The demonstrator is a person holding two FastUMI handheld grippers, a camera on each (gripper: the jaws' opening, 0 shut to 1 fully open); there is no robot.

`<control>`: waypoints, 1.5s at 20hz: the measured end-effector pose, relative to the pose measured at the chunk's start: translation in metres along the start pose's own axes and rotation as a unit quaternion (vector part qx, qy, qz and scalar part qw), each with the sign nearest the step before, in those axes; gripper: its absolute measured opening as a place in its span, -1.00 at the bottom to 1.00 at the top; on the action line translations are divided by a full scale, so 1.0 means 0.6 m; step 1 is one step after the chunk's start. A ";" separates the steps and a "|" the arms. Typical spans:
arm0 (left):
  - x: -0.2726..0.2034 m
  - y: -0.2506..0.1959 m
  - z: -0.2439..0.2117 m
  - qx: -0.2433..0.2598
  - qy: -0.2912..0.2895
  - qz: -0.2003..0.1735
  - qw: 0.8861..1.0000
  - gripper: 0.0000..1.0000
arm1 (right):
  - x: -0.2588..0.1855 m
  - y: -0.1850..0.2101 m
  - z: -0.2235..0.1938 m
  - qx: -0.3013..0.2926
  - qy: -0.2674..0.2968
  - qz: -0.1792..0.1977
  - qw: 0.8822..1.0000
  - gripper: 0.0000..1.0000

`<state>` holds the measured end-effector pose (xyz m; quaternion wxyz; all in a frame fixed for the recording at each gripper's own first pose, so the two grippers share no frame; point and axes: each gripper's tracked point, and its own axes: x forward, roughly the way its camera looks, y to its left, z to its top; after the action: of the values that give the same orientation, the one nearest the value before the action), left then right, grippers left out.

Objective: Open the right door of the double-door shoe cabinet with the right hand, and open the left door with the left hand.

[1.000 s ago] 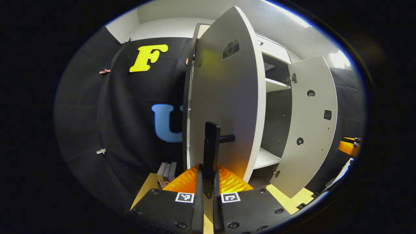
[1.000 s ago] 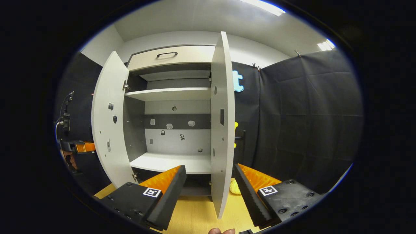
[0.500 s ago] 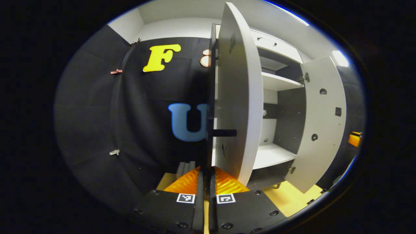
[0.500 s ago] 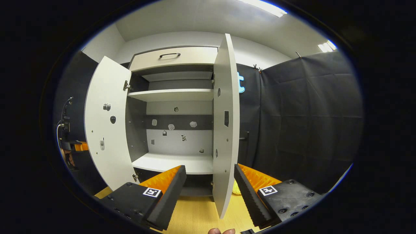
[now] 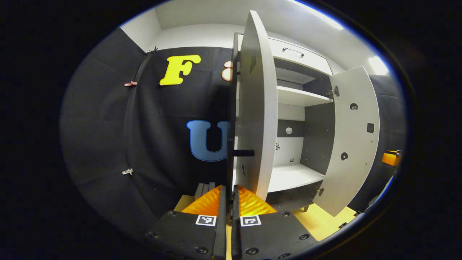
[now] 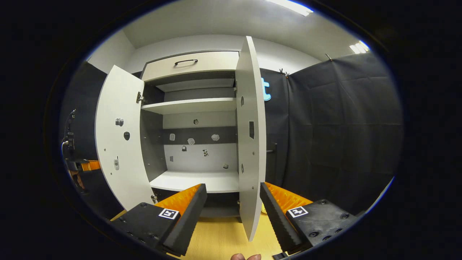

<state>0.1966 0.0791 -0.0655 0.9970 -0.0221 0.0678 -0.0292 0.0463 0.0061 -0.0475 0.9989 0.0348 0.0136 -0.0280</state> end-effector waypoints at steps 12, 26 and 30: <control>-0.112 -0.105 0.077 -0.004 -0.071 -0.023 0.997 0.38 | -0.012 -0.019 0.019 0.009 -0.008 -0.007 1.000 0.86; -0.162 -0.189 0.056 -0.009 -0.057 -0.017 0.998 0.94 | -0.036 0.003 0.056 0.021 -0.032 0.033 0.999 0.94; -0.171 -0.191 0.061 -0.013 -0.059 -0.006 0.998 0.95 | -0.041 0.015 0.071 0.011 -0.050 0.042 0.998 0.94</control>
<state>0.0937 -0.0273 -0.0103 0.9987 -0.0368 0.0091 -0.0334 0.0232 0.0136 -0.0039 0.9982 0.0447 -0.0385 0.0126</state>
